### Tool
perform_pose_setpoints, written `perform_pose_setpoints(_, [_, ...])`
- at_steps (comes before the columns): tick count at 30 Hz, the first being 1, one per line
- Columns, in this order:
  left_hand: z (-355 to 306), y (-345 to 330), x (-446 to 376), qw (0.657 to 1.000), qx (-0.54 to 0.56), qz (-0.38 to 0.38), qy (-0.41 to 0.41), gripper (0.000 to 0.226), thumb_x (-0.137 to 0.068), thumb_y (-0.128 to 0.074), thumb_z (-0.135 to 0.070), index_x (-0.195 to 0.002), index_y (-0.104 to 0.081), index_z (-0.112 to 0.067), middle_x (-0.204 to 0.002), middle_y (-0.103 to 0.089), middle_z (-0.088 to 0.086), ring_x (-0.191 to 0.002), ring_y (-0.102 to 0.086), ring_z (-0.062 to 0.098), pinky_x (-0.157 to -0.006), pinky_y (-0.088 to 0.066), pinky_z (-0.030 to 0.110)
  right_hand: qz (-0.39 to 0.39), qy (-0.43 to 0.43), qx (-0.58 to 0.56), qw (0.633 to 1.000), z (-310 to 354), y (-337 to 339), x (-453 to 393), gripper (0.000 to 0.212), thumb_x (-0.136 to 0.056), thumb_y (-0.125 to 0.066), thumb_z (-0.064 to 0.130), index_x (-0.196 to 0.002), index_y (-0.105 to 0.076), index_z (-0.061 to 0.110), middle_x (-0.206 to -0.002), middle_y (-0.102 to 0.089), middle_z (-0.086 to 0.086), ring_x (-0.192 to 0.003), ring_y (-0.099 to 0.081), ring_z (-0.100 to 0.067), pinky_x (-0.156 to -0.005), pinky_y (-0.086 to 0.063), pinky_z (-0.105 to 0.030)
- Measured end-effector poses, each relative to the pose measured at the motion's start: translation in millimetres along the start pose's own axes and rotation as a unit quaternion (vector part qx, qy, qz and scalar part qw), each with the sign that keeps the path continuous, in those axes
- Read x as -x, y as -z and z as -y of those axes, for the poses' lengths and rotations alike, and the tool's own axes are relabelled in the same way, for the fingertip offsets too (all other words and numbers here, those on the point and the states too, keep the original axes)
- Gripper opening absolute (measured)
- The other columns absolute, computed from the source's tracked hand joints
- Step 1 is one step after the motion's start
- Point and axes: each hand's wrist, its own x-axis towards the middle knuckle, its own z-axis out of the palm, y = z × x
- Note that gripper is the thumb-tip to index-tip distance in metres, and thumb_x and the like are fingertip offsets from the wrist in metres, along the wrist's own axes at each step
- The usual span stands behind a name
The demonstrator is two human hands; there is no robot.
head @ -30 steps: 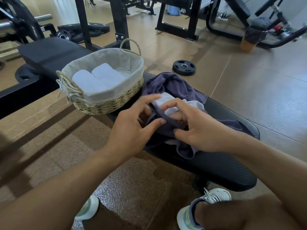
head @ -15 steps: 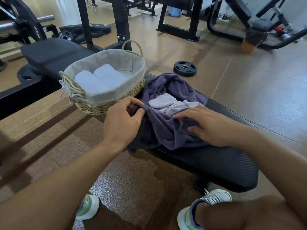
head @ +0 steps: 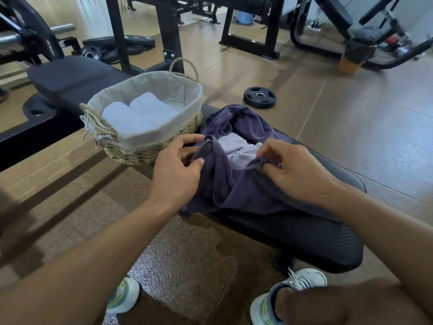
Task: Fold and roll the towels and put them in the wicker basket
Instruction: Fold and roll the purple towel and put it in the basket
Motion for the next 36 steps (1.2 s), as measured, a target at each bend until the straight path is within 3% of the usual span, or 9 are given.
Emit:
perform_pose_setpoints(5, [-6.3,-1.1,-1.1,0.993,0.106,-0.039,-0.017,0.029,-0.091,-0.069,0.000,-0.106,-0.068,-0.025,-0.093,-0.080,-0.006,-0.092,-0.075,0.009,-0.084,-0.061,0.034,-0.182,-0.125,-0.210,0.952,9.2,-5.7,-6.7,0.022,-0.090,-0.069,0.009,-0.080,-0.060,0.027,-0.078,-0.069,0.007,-0.071,-0.064,-0.012,-0.074,-0.051,-0.028])
perform_pose_setpoints(10, [-8.1,15.0,-18.7,0.961,0.166,-0.219,-0.008,0.017,-0.084,-0.081,-0.015,-0.085,-0.066,-0.024,-0.080,-0.076,-0.006,-0.075,-0.072,0.007,-0.072,-0.058,0.026,-0.343,-0.190,-0.484,0.782,25.5,4.3,-16.0,0.029,-0.096,-0.056,-0.002,-0.097,-0.057,0.027,-0.081,-0.066,0.003,-0.071,-0.062,-0.008,-0.062,-0.050,-0.024])
perform_pose_setpoints(12, [-3.3,19.2,-24.6,0.957,0.171,-0.235,0.018,0.014,-0.082,-0.083,-0.021,-0.079,-0.070,-0.025,-0.076,-0.074,-0.010,-0.073,-0.068,0.003,-0.075,-0.056,0.026,-0.315,-0.180,-0.464,0.808,31.0,8.8,-13.9,0.029,-0.097,-0.055,-0.001,-0.093,-0.061,0.027,-0.083,-0.066,0.004,-0.066,-0.063,-0.004,-0.052,-0.051,-0.022])
perform_pose_setpoints(14, [-0.4,16.8,-24.1,0.956,0.198,-0.210,0.047,0.010,-0.083,-0.082,-0.022,-0.077,-0.075,-0.025,-0.074,-0.075,-0.011,-0.075,-0.067,0.003,-0.078,-0.056,0.027,-0.212,-0.160,-0.385,0.884,33.2,6.0,-8.1,0.027,-0.096,-0.060,0.001,-0.086,-0.065,0.026,-0.084,-0.066,0.003,-0.067,-0.065,-0.006,-0.049,-0.058,-0.028])
perform_pose_setpoints(18, [-4.9,6.2,-13.5,0.973,0.199,-0.098,0.065,0.012,-0.090,-0.074,-0.012,-0.094,-0.077,-0.023,-0.089,-0.079,-0.007,-0.086,-0.071,0.004,-0.084,-0.056,0.024,-0.014,-0.068,-0.175,0.982,30.6,-4.9,3.7,0.015,-0.089,-0.075,0.018,-0.084,-0.067,0.029,-0.080,-0.073,0.010,-0.072,-0.070,-0.010,-0.073,-0.062,-0.041])
perform_pose_setpoints(21, [-9.2,1.5,-5.9,0.980,0.196,-0.020,0.036,0.030,-0.090,-0.070,0.002,-0.104,-0.073,-0.025,-0.101,-0.079,-0.004,-0.100,-0.073,0.009,-0.092,-0.057,0.028,0.055,0.013,-0.110,0.992,38.8,-5.7,7.5,0.007,-0.091,-0.074,0.027,-0.093,-0.068,0.030,-0.085,-0.067,0.028,-0.080,-0.069,0.001,-0.073,-0.050,-0.016])
perform_pose_setpoints(28, [-12.2,-3.2,8.3,0.975,0.220,0.025,0.035,0.011,-0.078,-0.079,-0.020,-0.083,-0.070,-0.016,-0.081,-0.078,0.003,-0.076,-0.071,0.012,-0.084,-0.057,0.041,0.041,0.073,-0.126,0.989,46.3,-4.2,10.0,0.008,-0.095,-0.069,0.019,-0.100,-0.073,0.025,-0.089,-0.070,0.020,-0.088,-0.068,0.001,-0.075,-0.046,-0.009])
perform_pose_setpoints(32, [-16.5,-3.3,15.2,0.980,0.190,0.059,0.027,0.016,-0.074,-0.078,-0.034,-0.084,-0.083,-0.022,-0.086,-0.080,0.005,-0.083,-0.072,0.014,-0.087,-0.058,0.041,-0.023,0.103,-0.059,0.993,47.7,-1.8,8.3,0.008,-0.092,-0.072,0.029,-0.099,-0.075,0.029,-0.109,-0.063,0.015,-0.110,-0.059,-0.006,-0.094,-0.042,-0.018])
perform_pose_setpoints(36, [-19.6,-3.3,20.2,0.980,0.173,0.099,0.012,0.016,-0.087,-0.071,-0.025,-0.097,-0.082,-0.018,-0.091,-0.080,0.002,-0.089,-0.075,0.013,-0.077,-0.057,0.031,-0.030,0.097,-0.059,0.993,48.6,-2.1,8.7,0.006,-0.092,-0.072,0.030,-0.098,-0.072,0.030,-0.094,-0.068,0.013,-0.097,-0.060,-0.009,-0.087,-0.049,-0.034])
